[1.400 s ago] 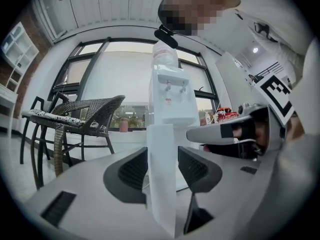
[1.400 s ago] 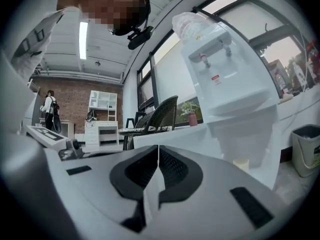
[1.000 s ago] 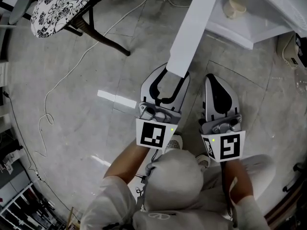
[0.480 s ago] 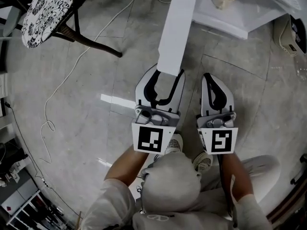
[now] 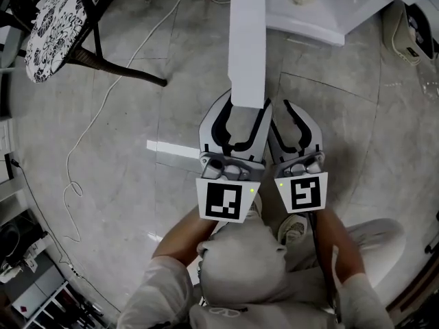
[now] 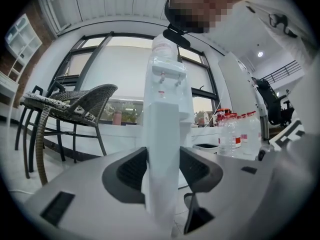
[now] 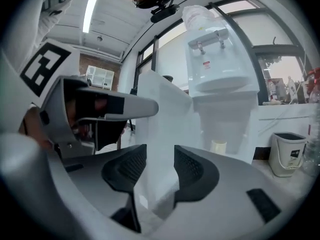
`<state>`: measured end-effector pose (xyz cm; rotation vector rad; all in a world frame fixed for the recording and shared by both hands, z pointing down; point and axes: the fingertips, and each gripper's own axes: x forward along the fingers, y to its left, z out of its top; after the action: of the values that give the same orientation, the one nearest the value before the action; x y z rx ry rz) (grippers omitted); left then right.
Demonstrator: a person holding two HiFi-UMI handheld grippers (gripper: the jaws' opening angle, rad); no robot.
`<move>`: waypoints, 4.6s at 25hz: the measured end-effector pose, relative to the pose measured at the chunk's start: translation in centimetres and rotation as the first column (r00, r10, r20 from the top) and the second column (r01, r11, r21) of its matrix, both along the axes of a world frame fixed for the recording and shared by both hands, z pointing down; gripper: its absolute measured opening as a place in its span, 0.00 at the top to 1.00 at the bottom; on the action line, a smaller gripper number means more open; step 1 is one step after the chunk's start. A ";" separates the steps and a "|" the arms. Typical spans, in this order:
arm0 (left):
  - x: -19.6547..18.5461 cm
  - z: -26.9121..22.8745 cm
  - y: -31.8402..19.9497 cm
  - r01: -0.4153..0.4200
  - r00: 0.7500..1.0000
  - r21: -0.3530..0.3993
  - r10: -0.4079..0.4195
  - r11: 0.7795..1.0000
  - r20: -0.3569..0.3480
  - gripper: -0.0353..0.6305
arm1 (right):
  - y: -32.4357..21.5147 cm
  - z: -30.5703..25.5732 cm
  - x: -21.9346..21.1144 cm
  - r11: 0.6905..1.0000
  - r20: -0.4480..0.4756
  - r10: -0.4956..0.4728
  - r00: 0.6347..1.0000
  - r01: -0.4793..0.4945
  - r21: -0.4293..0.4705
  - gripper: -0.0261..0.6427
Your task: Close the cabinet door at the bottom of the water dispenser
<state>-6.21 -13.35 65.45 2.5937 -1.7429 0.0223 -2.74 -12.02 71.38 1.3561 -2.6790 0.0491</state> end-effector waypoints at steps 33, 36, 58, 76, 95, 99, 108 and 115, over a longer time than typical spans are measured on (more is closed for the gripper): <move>6.8 -0.9 0.8 -0.160 0.987 0.027 0.160 0.987 0.018 0.74 | -1.5 3.3 2.7 0.994 -0.002 0.109 0.994 -0.109 0.017 0.63; 7.8 -1.8 1.0 -0.179 0.982 0.088 0.173 0.980 0.071 0.77 | -2.5 3.2 4.1 0.989 0.037 0.145 0.989 -0.145 -0.003 0.63; 5.9 -0.9 -0.7 -0.166 0.985 0.066 0.163 0.984 0.053 0.88 | -4.2 3.2 8.6 0.990 0.041 0.140 0.989 -0.140 0.012 0.67; 12.1 1.0 -6.3 -0.252 0.963 0.068 0.243 0.965 0.120 0.94 | -6.9 3.0 14.2 0.965 0.019 0.262 0.965 -0.263 0.021 0.67; 16.0 -0.1 -9.2 -0.318 0.943 0.128 0.299 0.940 0.148 0.93 | -9.4 2.9 17.6 0.954 -0.048 0.299 0.953 -0.299 0.012 0.67; 16.6 -0.1 -9.7 -0.323 0.941 0.133 0.303 0.937 0.153 0.93 | -9.8 2.8 18.3 0.951 -0.069 0.310 0.948 -0.308 0.030 0.67; 18.1 -0.8 -11.9 -0.326 0.941 0.142 0.306 0.935 0.147 0.93 | -13.3 2.2 21.5 0.930 -0.018 0.367 0.930 -0.367 0.017 0.68; 18.8 -1.1 -13.4 -0.333 0.937 0.145 0.309 0.932 0.164 0.93 | -15.6 1.5 22.3 0.913 0.004 0.407 0.913 -0.407 0.037 0.71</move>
<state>12.64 -26.70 64.39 3.0461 -1.3872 0.0612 19.56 -27.61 72.85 1.9009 -2.3540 0.0399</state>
